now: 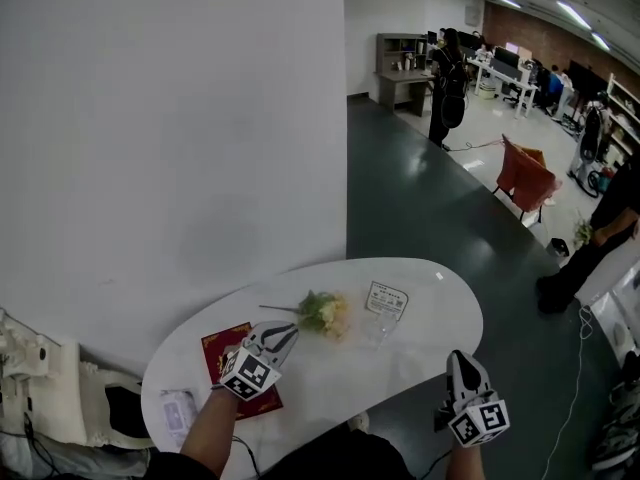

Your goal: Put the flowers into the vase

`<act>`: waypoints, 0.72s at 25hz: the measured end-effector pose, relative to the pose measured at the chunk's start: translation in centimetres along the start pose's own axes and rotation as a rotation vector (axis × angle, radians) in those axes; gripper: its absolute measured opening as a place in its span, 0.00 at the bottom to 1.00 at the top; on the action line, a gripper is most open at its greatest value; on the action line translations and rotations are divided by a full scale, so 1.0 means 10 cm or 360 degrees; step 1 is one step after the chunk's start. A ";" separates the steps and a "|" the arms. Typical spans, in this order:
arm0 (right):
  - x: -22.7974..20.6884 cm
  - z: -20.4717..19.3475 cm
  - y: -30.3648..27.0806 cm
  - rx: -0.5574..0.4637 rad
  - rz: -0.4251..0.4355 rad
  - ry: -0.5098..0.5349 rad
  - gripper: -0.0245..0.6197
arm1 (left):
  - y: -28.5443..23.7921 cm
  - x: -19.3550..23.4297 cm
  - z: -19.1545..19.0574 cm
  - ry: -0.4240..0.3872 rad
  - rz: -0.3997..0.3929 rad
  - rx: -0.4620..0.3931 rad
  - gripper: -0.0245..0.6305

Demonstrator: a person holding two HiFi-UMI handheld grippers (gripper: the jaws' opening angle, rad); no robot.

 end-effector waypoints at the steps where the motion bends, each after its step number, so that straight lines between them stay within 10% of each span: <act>1: -0.05 0.00 0.01 0.0000 -0.0016 0.0000 0.07 | -0.08 0.03 0.00 -0.0023 -0.0008 0.0026 0.08; 8: -0.42 -0.02 0.12 0.0013 -0.0144 -0.0035 0.07 | -0.42 0.26 0.12 -0.0036 -0.0048 0.0029 0.15; 18: -0.69 -0.16 -0.02 0.0096 -0.0194 -0.0061 0.07 | -1.06 0.32 -0.21 -0.0114 -0.0299 0.0378 0.52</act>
Point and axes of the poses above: the fingertips, and each gripper's own axes: y backward along the fingers, x to its left, z out of its top, the point moved 4 cm from there along y, backward along the fingers, and after that the axes turned 11 degrees about x, right-handed, at the moved point
